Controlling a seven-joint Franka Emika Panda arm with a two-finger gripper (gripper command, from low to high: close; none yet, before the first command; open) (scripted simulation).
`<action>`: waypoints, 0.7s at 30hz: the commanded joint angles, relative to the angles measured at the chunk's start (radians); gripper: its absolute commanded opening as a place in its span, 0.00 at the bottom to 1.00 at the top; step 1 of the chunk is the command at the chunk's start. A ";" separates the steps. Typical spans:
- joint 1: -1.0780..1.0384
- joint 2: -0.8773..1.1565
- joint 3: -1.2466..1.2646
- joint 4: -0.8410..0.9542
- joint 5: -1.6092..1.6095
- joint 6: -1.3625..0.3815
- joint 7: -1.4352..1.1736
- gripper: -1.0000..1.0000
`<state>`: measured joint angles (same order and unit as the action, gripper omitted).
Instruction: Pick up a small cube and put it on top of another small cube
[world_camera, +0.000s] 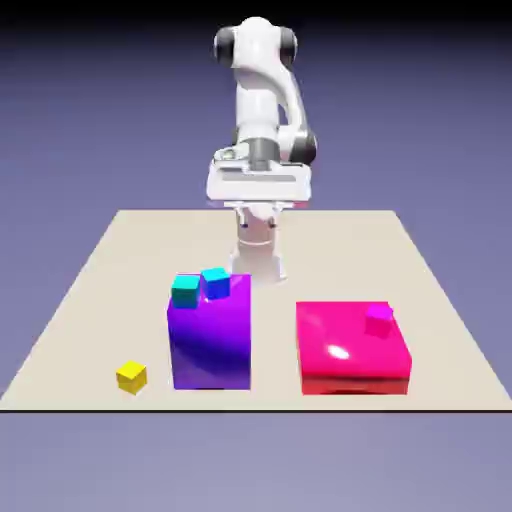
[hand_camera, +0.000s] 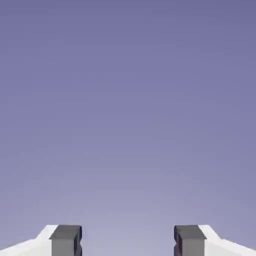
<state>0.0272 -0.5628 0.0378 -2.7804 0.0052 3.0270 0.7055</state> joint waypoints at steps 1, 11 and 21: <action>-0.023 0.036 0.034 0.035 -0.013 -0.030 -0.004 0.50; -0.320 0.399 0.277 0.317 -0.173 -0.312 0.071 0.50; -0.657 0.761 0.473 0.560 -0.344 -0.589 0.206 0.50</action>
<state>-0.6294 0.1978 0.5107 -2.2207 -0.3385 2.4381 0.9114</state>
